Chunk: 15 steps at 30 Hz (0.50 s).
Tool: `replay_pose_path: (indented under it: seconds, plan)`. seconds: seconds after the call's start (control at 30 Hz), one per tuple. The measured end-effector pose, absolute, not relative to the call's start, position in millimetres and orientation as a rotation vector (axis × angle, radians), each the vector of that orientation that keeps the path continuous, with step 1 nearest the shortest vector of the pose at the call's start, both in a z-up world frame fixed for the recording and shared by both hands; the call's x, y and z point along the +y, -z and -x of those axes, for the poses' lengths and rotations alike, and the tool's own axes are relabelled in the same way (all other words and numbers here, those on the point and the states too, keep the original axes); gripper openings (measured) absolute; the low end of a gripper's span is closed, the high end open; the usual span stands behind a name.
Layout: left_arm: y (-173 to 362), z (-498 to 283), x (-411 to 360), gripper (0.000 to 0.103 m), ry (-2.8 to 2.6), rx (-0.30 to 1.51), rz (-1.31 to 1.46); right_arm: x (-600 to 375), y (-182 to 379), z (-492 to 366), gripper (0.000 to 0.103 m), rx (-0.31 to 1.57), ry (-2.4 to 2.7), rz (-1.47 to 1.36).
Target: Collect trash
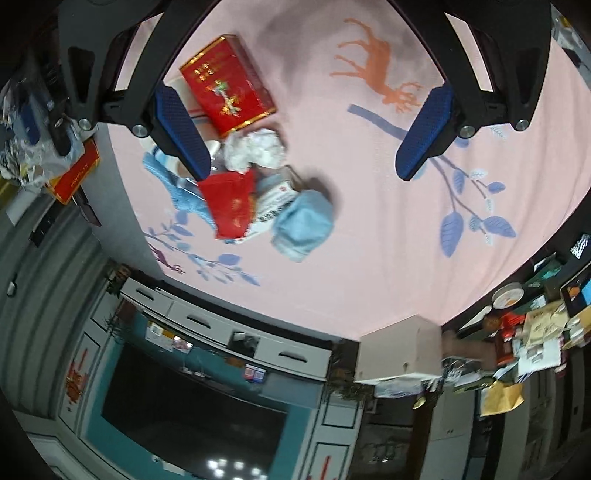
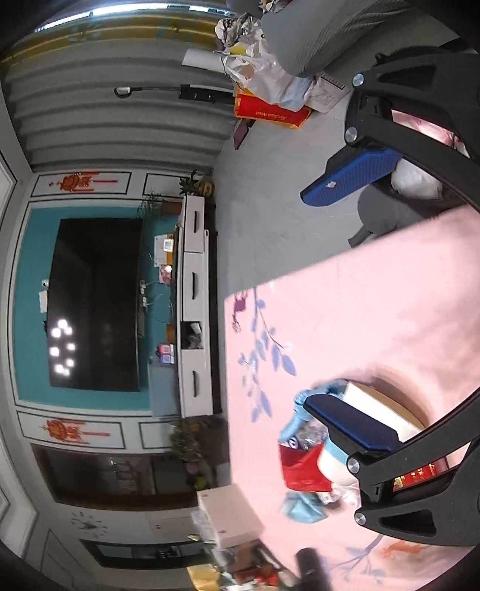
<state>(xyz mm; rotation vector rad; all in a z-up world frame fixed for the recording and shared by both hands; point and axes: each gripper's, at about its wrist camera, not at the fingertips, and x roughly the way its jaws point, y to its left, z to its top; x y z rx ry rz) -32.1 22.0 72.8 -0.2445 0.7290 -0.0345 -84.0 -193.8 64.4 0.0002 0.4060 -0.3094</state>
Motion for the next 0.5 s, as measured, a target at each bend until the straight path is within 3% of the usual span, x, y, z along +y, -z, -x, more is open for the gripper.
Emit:
replay_pose_path:
  seconds: [0.5]
  plan:
    - [-67.9, 22.2, 30.4, 0.1, 0.044, 0.766, 0.252, -162.8, -44.4, 74.5, 0.099, 0.411, 0.356, 0.17]
